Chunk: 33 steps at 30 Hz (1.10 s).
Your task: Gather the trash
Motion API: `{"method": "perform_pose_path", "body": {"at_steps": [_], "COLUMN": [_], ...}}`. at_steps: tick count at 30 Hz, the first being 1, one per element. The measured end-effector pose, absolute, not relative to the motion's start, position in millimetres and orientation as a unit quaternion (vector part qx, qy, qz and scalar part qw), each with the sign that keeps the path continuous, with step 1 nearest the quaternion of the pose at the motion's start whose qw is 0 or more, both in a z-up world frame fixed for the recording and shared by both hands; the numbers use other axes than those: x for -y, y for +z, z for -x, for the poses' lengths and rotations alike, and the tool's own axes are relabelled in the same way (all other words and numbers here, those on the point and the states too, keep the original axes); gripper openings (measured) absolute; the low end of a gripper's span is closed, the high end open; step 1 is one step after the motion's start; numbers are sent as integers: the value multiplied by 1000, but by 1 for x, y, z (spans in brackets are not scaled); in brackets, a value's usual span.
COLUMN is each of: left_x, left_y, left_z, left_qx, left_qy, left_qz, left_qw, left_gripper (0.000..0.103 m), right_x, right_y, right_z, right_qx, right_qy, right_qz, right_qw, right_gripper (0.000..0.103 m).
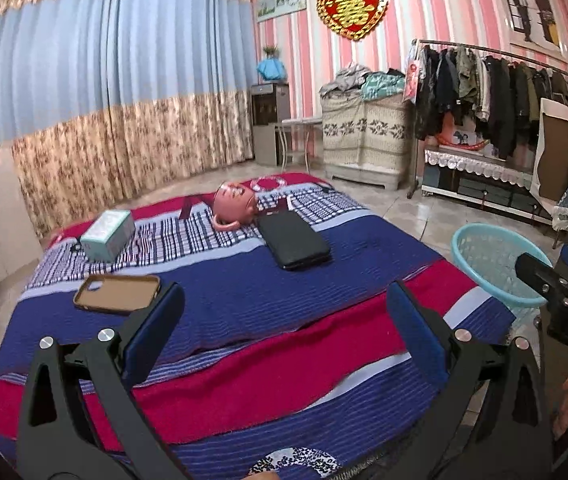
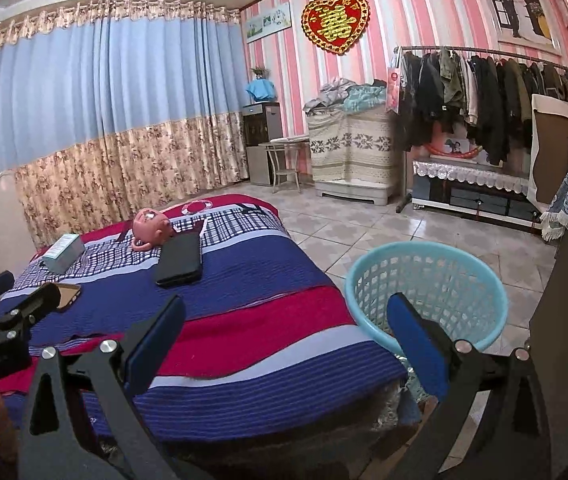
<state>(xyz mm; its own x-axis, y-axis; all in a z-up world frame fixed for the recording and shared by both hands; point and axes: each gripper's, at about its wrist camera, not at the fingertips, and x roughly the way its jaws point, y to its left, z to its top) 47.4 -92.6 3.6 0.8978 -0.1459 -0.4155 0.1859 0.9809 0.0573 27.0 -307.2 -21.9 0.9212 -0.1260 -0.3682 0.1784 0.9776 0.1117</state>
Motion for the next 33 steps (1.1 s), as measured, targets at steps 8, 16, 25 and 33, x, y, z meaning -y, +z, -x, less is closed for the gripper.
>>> {"method": "perform_pose_path", "body": {"at_steps": [8,16,25,33], "left_x": [96,96,98,99], "left_y": [0,-6,-11,-11], "left_z": [-39,-36,-36,-34], "left_qx": [-196,-186,-195,-194], "left_qy": [-82,-77,-81,-82], "left_qz": [-33,-33,-27,-27], "left_qw": [977,979,977,977], "left_gripper": [98,98,98,98], "right_x": [299,285,279,276], "right_y": [-23,-22,-24,-25], "right_z": [-18,-22,-21,-21], "right_qx": [-176,-178,-176,-178], "right_qy": [-90,-92,-88,-88], "right_qz": [-76,-32,-9,-1], "right_qw": [977,979,980,980], "right_gripper": [98,98,98,98]}}
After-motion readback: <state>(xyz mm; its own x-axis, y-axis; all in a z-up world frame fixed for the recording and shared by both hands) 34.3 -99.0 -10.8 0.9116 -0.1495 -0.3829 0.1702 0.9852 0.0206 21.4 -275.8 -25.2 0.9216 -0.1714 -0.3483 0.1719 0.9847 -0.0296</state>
